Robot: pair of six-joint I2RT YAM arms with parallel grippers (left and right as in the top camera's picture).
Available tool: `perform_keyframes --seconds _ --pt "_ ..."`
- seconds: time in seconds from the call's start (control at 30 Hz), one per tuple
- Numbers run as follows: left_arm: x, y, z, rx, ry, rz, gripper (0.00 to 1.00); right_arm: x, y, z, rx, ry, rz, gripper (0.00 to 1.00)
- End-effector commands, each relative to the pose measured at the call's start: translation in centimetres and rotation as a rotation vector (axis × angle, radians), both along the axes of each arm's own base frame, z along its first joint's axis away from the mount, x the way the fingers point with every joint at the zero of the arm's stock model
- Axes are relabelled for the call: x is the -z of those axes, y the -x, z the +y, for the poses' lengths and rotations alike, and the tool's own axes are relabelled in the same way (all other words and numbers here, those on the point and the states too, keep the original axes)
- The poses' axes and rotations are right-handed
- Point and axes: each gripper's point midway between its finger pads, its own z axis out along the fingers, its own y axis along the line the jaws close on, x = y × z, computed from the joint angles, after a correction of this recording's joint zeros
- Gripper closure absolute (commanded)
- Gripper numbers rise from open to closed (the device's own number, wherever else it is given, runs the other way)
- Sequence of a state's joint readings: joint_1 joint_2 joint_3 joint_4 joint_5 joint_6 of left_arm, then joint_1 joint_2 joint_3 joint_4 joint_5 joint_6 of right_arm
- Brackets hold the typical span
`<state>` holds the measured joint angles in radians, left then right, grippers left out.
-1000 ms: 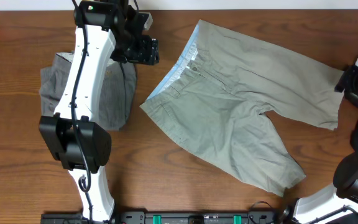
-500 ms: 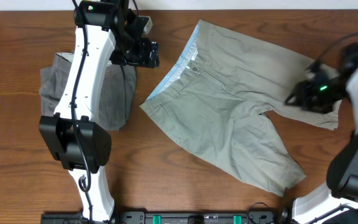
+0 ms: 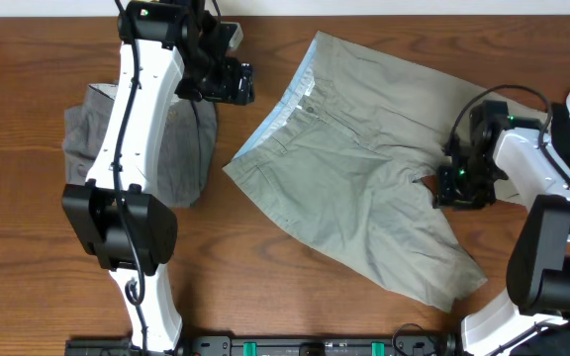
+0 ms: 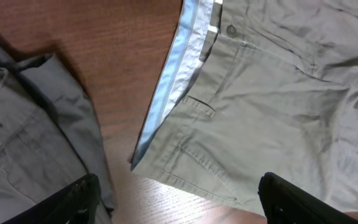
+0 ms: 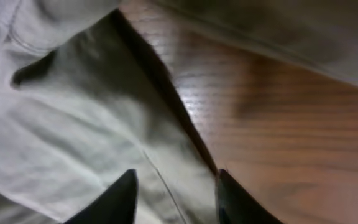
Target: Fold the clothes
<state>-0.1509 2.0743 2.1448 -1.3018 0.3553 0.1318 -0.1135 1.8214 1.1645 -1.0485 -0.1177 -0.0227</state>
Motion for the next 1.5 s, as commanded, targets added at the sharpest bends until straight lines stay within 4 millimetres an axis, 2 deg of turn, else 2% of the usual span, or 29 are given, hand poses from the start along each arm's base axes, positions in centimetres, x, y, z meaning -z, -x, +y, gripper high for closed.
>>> perform_keyframes --seconds 0.0,0.03,0.1,0.17,0.27,0.37,0.47,0.57,0.77,0.83,0.9,0.97,1.03,1.13,1.2,1.3,1.37,1.47 --pt "0.1 -0.3 0.2 0.001 -0.006 -0.008 0.14 0.4 -0.2 1.5 0.011 -0.053 -0.018 0.66" --pt "0.1 -0.3 0.2 0.001 -0.006 -0.009 0.13 0.4 -0.3 1.6 0.008 -0.054 -0.022 0.63" --pt "0.1 -0.3 0.2 0.001 -0.006 -0.009 0.13 0.5 -0.2 1.9 0.003 -0.061 -0.019 0.46" --pt "0.1 -0.3 0.2 0.0 -0.006 -0.009 0.12 0.7 0.2 2.2 -0.001 -0.071 -0.009 0.44" --pt "0.1 -0.3 0.2 0.001 -0.006 -0.009 0.12 1.5 0.9 2.5 -0.007 -0.071 0.003 0.56" --pt "0.1 -0.3 0.2 0.001 -0.006 -0.009 0.12 2.5 1.5 2.7 0.012 -0.061 0.012 0.78" --pt "0.1 -0.3 0.2 0.001 -0.006 -0.009 0.12 2.2 1.0 1.6 0.033 -0.012 -0.003 0.98" --pt "0.1 -0.3 0.2 0.001 -0.006 -0.009 0.12 -0.2 -1.0 -0.2 0.051 0.045 -0.071 0.99" --pt "0.1 -0.2 0.2 0.001 -0.007 -0.003 0.12 -7.1 -6.6 -6.0 0.141 0.209 -0.288 0.99" --pt "0.2 0.0 0.2 0.001 -0.007 0.002 0.12 -8.7 -8.2 -7.3 0.175 0.215 -0.358 0.99" --pt "0.2 0.0 0.3 0.001 -0.008 0.006 0.12 -9.2 -9.3 -8.1 0.197 0.22 -0.406 0.99" --pt "0.2 0.3 0.3 0.001 -0.009 0.015 0.12 -9.2 -9.9 -8.3 0.208 0.195 -0.433 0.95" --pt "0.4 0.7 0.2 0.004 -0.007 0.035 0.12 -8.9 -10.4 -8.0 0.21 0.165 -0.442 0.87" --pt "0.9 1.6 -0.2 0.014 -0.002 0.075 0.12 -8.5 -10.6 -8.1 0.21 0.166 -0.438 0.43" --pt "1.4 2.3 -0.8 0.027 0.013 0.107 0.12 -8.3 -10.2 -8.1 0.223 0.163 -0.422 0.33" --pt "2.5 3.7 -2.1 0.053 0.043 0.168 0.12 -8.1 -9.3 -8.4 0.254 0.158 -0.384 0.27" --pt "3.7 4.8 -2.9 0.073 0.043 0.216 0.13 -7.9 -8.4 -8.5 0.304 0.139 -0.348 0.27" --pt "5.9 6.7 -4.0 0.106 0.026 0.285 0.13 -7.7 -7.0 -7.2 0.336 0.026 -0.29 0.28"
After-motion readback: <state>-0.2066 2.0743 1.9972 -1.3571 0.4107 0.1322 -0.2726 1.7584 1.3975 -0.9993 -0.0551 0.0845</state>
